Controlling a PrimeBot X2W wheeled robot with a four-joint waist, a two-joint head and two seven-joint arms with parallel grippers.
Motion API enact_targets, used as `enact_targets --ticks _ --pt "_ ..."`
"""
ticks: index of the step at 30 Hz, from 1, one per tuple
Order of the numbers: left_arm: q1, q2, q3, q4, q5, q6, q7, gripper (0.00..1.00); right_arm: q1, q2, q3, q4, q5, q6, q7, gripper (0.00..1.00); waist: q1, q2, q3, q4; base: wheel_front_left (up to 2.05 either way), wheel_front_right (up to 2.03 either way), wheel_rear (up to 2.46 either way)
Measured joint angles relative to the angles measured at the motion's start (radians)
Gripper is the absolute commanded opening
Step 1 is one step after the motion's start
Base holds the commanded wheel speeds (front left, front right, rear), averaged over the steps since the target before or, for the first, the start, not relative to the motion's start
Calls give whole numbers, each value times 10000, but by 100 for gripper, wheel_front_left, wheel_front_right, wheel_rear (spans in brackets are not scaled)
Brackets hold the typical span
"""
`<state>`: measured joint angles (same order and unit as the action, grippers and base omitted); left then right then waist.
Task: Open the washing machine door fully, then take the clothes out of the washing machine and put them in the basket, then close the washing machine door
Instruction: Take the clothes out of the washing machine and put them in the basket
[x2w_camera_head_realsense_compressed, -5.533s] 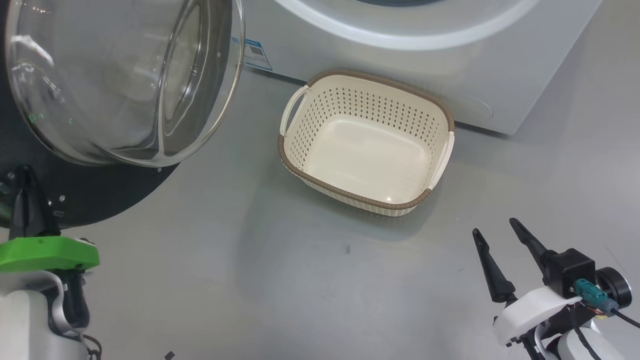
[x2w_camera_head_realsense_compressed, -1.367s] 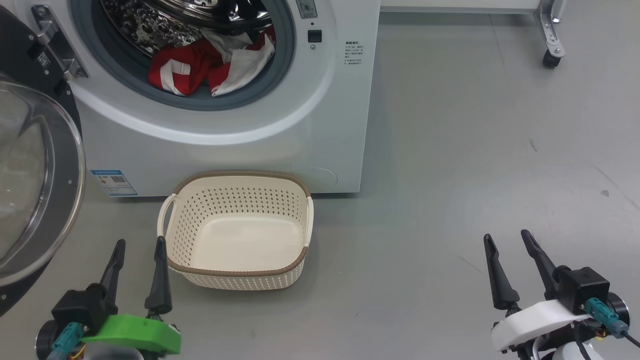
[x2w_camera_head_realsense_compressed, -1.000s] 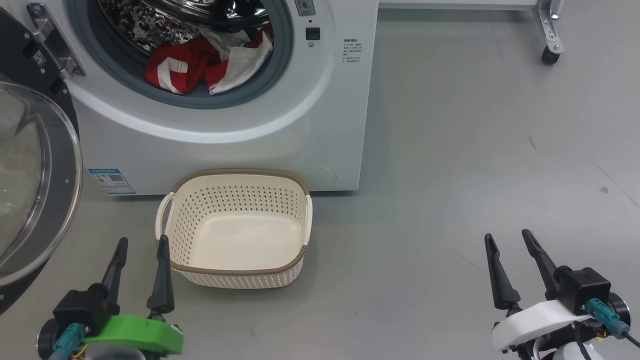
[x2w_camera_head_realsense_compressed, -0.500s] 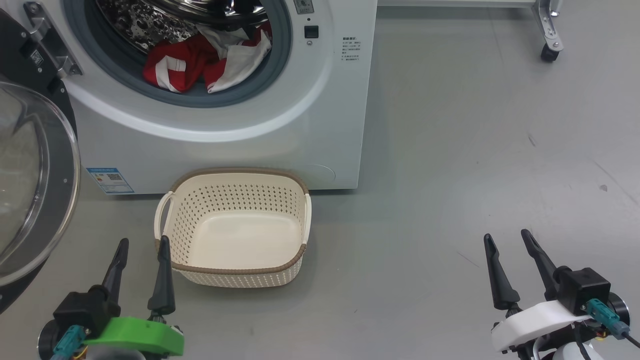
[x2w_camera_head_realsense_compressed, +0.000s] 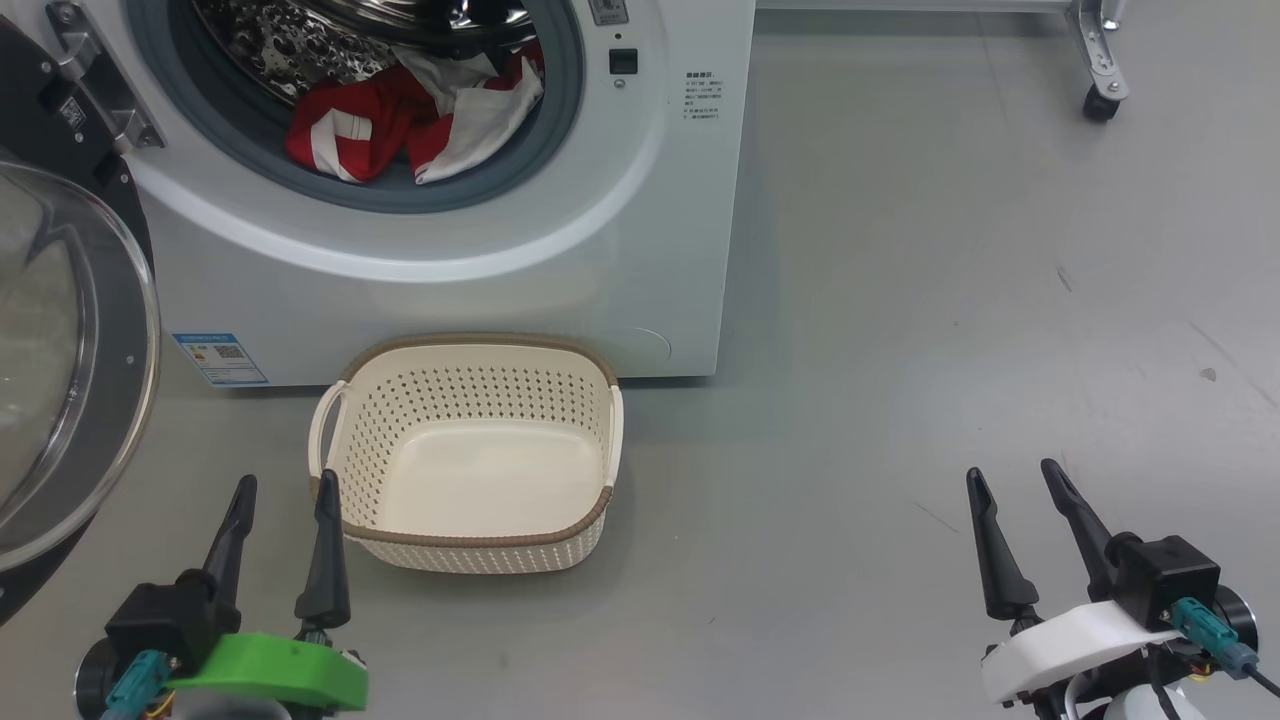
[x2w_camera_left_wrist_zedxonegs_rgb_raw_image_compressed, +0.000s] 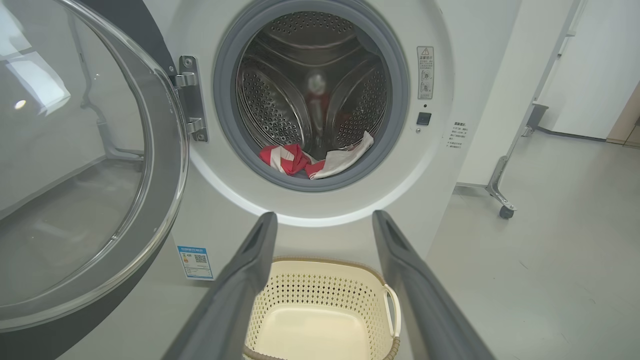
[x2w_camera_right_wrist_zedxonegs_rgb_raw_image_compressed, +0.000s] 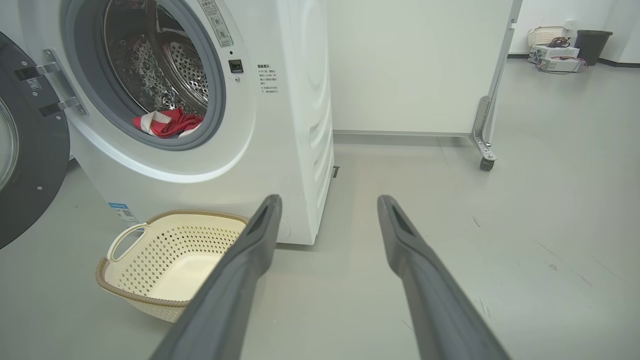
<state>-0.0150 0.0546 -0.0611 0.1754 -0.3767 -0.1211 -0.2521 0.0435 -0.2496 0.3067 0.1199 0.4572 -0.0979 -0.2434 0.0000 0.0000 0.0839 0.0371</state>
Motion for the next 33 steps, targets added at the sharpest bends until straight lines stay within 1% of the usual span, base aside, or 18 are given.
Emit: enact_targets --ticks 9,18,33 --pt "2 -6 -54 -71 -35 0 0 100 0 12 4 4 -2 2 -2 100 0 0 41 -5 0 0 0" --pt "5 -35 -424 -63 -734 0 0 100 -1 50 8 71 -13 35 -12 100 0 0 43 -16 11 -11 0" --pt "7 -35 -336 -134 -993 0 0 100 -1 56 33 159 -15 86 -12 100 0 0 24 35 57 -57 0"
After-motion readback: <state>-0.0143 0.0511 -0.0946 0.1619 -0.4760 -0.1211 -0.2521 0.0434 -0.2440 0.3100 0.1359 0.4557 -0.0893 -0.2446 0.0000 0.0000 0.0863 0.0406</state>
